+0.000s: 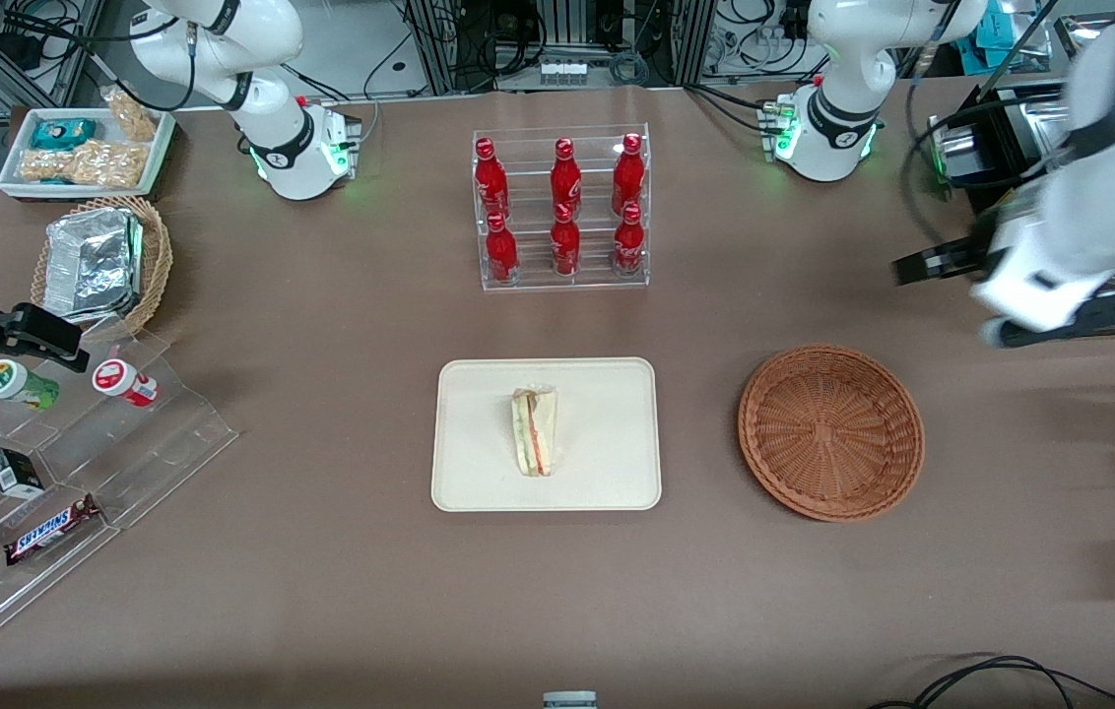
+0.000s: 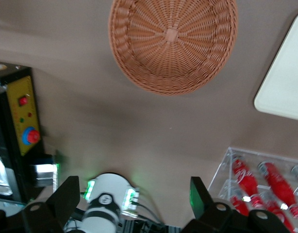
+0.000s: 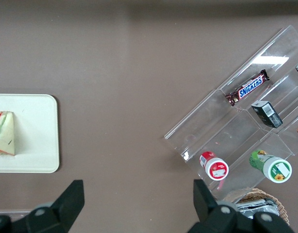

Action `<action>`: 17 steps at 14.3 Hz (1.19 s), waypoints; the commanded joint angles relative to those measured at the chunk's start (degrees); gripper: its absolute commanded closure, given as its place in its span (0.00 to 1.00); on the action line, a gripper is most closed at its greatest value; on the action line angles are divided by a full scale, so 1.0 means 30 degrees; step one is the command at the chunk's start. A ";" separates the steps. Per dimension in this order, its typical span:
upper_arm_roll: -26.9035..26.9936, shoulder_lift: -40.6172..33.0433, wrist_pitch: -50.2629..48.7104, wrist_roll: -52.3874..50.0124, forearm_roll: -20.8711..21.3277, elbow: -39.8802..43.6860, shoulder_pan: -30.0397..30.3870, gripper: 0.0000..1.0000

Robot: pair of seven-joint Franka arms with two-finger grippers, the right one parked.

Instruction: Place sandwich from basket to tray

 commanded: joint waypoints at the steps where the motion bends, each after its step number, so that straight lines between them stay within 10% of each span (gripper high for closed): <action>1: -0.0210 -0.1447 -0.0523 0.2063 0.0145 -0.0609 0.0567 0.00; 17: -0.0239 -0.2299 -0.0085 0.2683 0.0500 -0.0580 0.0158 0.00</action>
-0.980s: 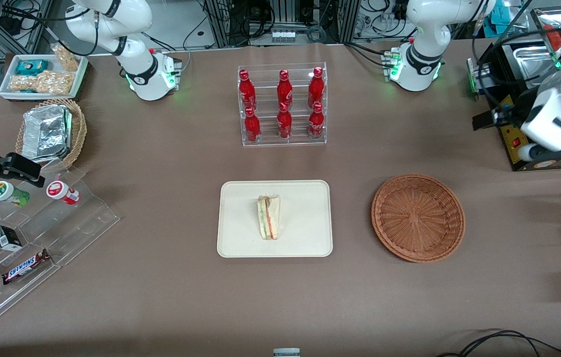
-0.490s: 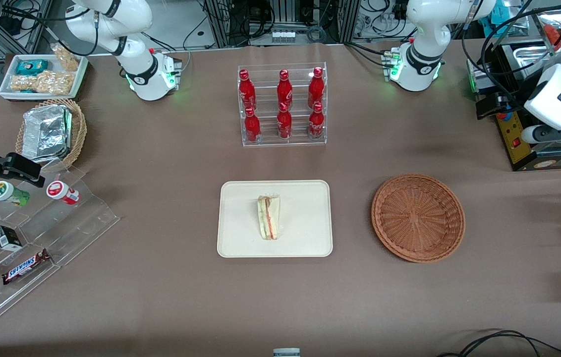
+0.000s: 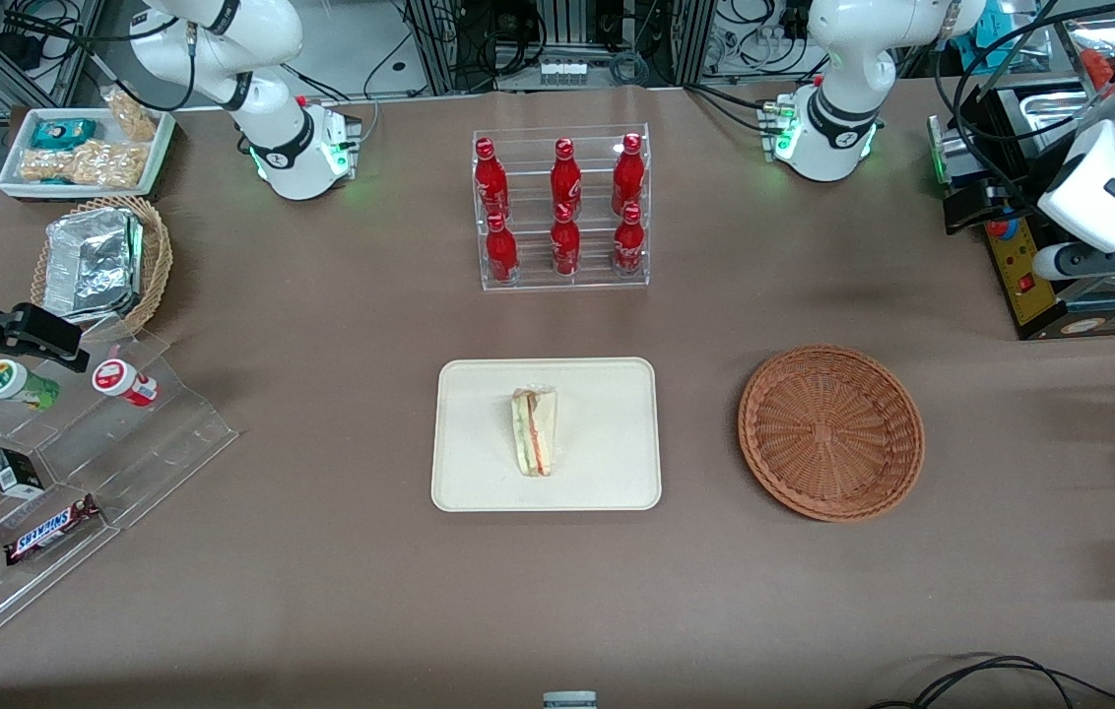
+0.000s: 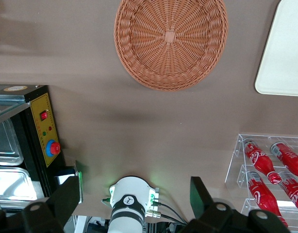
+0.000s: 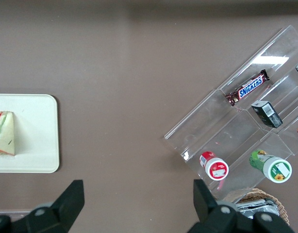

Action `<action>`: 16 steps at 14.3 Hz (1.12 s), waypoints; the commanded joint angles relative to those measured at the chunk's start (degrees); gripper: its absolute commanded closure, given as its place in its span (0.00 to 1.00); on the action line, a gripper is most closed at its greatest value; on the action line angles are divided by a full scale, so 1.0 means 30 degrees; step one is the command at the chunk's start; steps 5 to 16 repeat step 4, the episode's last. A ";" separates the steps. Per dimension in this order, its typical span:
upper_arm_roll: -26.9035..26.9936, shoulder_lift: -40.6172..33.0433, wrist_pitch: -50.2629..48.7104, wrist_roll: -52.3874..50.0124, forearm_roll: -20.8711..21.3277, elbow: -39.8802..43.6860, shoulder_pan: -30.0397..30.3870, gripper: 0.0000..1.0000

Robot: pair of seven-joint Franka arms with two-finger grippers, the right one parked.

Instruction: Place sandwich from basket to tray

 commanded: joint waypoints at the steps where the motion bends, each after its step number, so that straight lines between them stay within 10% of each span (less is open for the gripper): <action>1: 0.0059 -0.0459 0.0265 0.0419 0.0039 -0.0437 -0.0146 0.00; 16: 0.0088 0.0096 0.0002 0.0361 0.0068 0.0614 -0.0116 0.00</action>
